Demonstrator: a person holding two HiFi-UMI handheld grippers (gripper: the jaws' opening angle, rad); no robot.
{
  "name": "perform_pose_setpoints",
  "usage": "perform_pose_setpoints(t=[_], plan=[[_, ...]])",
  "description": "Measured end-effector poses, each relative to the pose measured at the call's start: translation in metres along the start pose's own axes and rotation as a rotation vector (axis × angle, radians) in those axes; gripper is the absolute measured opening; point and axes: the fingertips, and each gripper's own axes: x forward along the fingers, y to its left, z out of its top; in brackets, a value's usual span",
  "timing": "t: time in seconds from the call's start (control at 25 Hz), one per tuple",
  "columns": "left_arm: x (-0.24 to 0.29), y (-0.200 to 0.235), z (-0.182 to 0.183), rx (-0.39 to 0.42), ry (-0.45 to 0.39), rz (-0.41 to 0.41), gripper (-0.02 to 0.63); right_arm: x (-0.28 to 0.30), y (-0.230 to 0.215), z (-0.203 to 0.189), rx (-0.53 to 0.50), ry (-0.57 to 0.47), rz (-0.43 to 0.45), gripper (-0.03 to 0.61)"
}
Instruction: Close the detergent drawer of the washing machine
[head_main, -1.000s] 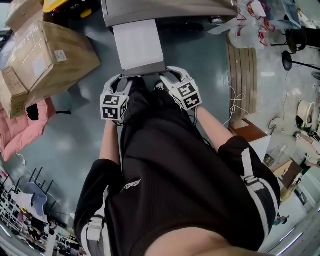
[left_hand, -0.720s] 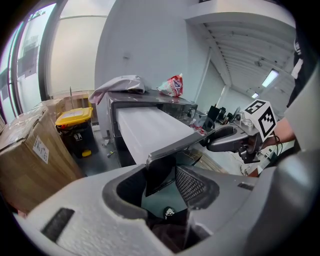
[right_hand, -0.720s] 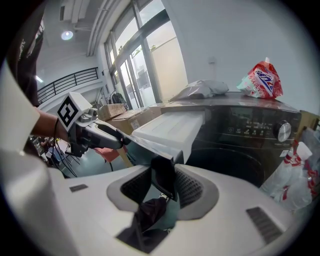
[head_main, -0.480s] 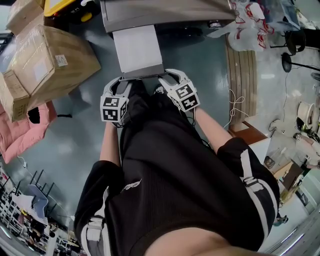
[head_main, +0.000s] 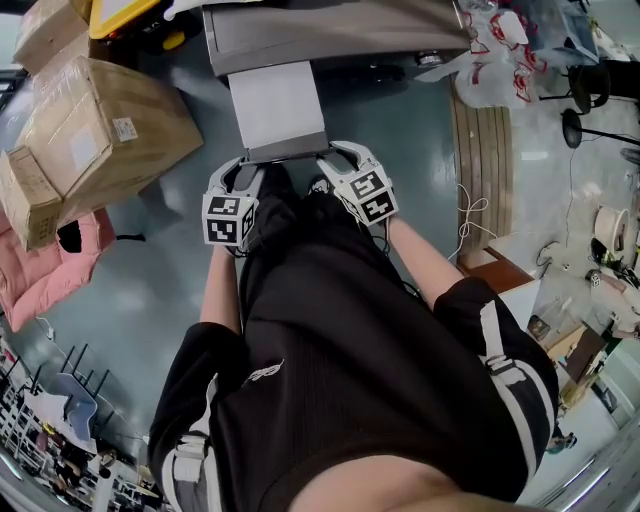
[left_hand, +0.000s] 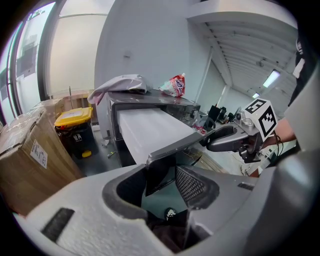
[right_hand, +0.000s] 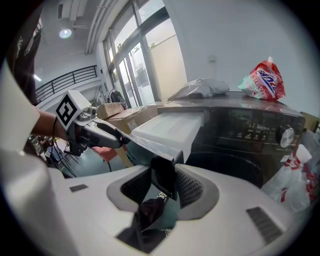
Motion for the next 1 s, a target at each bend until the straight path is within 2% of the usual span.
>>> perform_pose_setpoints(t=[0.56, 1.0], plan=[[0.008, 0.011, 0.010, 0.008, 0.029, -0.017, 0.187, 0.012, -0.010, 0.007, 0.005, 0.016, -0.014, 0.152], [0.013, 0.018, 0.019, 0.009, 0.043, -0.033, 0.186, 0.017, -0.019, 0.026, 0.006, -0.008, -0.046, 0.153]])
